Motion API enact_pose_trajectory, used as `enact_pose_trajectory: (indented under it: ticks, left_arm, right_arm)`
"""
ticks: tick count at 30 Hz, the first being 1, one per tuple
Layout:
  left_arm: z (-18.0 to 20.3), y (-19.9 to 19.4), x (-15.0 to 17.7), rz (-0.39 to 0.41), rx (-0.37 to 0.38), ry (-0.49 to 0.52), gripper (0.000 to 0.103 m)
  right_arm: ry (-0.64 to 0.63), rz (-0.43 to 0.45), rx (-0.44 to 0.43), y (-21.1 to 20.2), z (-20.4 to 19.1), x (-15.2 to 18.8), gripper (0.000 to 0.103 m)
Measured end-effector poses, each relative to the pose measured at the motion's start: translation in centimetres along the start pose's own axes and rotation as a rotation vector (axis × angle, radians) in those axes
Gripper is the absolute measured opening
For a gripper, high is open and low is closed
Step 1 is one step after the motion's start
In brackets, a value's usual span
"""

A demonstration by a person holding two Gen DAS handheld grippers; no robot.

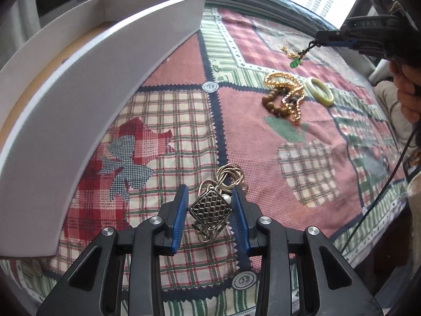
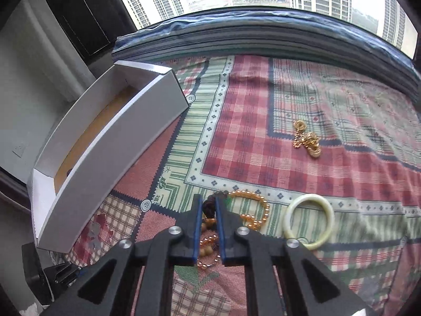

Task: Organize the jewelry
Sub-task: 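Grasp the gold bead chain with the right tool while the left tool holds the pendant, then carry the pendant chain and gold bead chain into the white box while opening both tools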

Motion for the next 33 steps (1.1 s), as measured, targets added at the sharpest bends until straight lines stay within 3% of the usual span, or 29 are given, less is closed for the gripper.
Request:
enact_pose_trajectory:
  ticks: [12, 20, 26, 33]
  left_arm:
    - [-1.5, -11.3, -3.0, 0.157, 0.074, -0.055, 0.034]
    - [-6.0, -18.3, -4.3, 0.212, 0.029, -0.112, 0.034]
    - [-10.8, -20.1, -5.6, 0.222, -0.057, -0.147, 0.034]
    - [-16.7, -18.6, -6.9, 0.207, -0.116, -0.22, 0.034]
  right_arm:
    - [-0.017, 0.07, -0.143, -5.9, -3.4, 4.0, 0.011]
    - [-0.103, 0.072, -0.232, -8.0, -8.7, 5.1, 0.011]
    - [-0.159, 0.083, -0.31, -9.2, -14.1, 3.8, 0.011]
    - [-0.231, 0.093, -0.371, -8.7, -21.1, 1.5, 0.011]
Point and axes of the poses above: each gripper's, at about its wrist camera, not at the fingertips, and y roughly the way its jaws point, z to its right, x to its underside, the point moved 8 cm from there along y, roughly the way its jaws point, and after that the axes turned 7 degrees about y, right-handed, at the moved point
